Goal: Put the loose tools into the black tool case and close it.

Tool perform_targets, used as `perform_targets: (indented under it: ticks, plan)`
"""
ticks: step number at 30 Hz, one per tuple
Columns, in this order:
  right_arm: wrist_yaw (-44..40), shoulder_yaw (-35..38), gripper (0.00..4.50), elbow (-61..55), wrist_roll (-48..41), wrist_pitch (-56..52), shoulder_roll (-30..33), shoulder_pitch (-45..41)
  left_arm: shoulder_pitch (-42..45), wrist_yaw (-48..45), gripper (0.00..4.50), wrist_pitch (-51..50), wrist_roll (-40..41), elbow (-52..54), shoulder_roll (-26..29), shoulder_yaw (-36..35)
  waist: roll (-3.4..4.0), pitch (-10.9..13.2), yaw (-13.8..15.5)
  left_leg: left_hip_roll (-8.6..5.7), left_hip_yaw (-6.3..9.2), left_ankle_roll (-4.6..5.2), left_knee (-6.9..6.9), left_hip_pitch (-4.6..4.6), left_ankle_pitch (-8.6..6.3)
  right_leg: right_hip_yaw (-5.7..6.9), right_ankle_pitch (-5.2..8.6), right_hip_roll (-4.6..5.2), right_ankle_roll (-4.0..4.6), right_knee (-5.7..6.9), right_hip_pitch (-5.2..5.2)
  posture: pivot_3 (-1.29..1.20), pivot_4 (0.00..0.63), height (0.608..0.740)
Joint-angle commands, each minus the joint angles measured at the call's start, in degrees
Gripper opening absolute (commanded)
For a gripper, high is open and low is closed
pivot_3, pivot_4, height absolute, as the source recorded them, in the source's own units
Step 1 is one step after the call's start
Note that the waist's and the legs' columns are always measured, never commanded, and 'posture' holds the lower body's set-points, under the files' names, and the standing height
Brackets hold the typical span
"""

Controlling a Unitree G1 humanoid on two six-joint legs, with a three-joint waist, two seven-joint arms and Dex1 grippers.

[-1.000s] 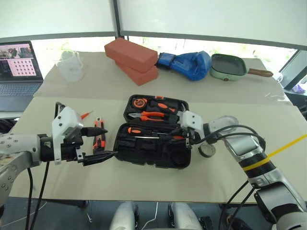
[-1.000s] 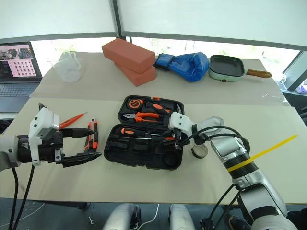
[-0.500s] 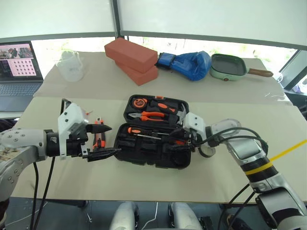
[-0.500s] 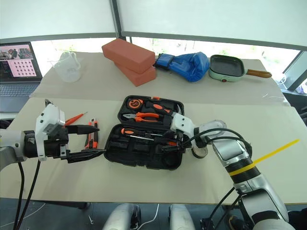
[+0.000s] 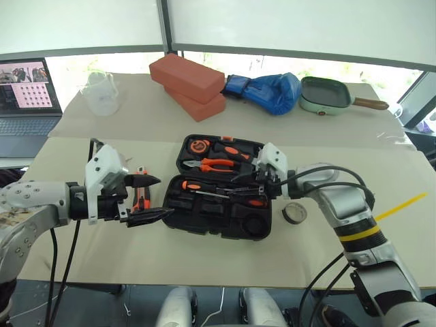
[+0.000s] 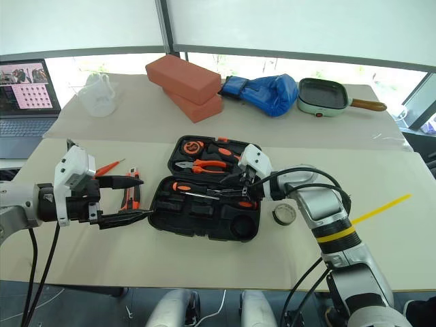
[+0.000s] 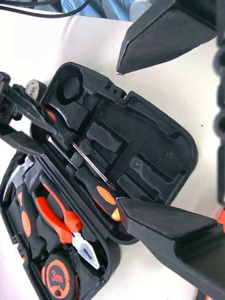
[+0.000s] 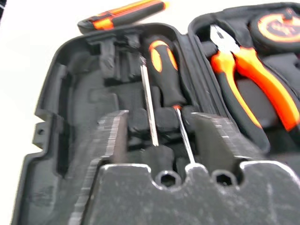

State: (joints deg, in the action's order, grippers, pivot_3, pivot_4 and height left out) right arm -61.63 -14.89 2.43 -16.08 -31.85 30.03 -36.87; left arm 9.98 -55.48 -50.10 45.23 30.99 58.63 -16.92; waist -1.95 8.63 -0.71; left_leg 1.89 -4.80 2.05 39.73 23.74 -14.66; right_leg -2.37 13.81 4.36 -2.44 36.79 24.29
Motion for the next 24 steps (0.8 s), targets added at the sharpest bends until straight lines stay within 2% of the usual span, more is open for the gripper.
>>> perform_targets:
  ticks: [1, 3, 19, 22, 24]
  plan:
    - [0.03, -0.19, 0.64, -0.67, 0.49, 1.23, -0.44, 0.36, 1.06, 0.22, 4.5, 1.29, 0.04, 0.41, 0.32, -0.41, 0.0, 0.0, -0.01, 0.0, 0.0, 0.0, 0.0, 0.0, 0.0, 0.0, 0.0, 0.0, 0.0, 0.0, 0.0, 0.0, 0.15, 0.738]
    - [0.17, -0.68, 0.01, -0.52, 0.84, 1.37, -0.87, 0.83, 1.26, 0.23, 4.5, 1.27, 0.02, 0.34, 0.33, -0.27, 0.0, 0.0, -0.01, 0.0, 0.0, 0.0, -0.01, 0.0, 0.0, 0.0, 0.0, 0.0, 0.0, 0.0, 0.0, 0.0, 0.15, 0.738]
    - [1.98, -9.5, 0.01, 4.03, 11.67, 3.49, -1.89, 1.38, 2.71, 0.28, 4.5, 2.11, -0.53, -0.86, 0.34, 1.33, -0.04, -0.03, -0.23, 0.03, -0.03, -0.02, -0.05, -0.28, -0.01, -0.02, 0.02, -0.03, 0.04, 0.03, -0.17, 0.0, 0.15, 0.738]
    - [1.15, -6.52, 0.01, 2.02, 8.28, 2.18, -2.72, 1.02, 2.3, 0.65, 4.5, 2.2, -0.52, -0.76, 0.14, 1.32, -0.08, -0.05, -0.16, 0.03, -0.03, -0.02, -0.05, -0.37, -0.01, -0.02, 0.03, -0.02, 0.05, 0.04, -0.24, 0.0, 0.15, 0.738]
    - [-0.22, -2.03, 0.01, -2.77, 2.38, -0.74, -3.36, 0.59, 1.19, 1.27, 4.5, 2.04, -0.67, -0.76, -0.12, 0.66, -0.08, -0.05, -0.13, 0.03, -0.04, -0.02, -0.05, -0.35, -0.01, -0.03, 0.03, 0.0, 0.05, 0.06, -0.22, 0.0, 0.15, 0.738]
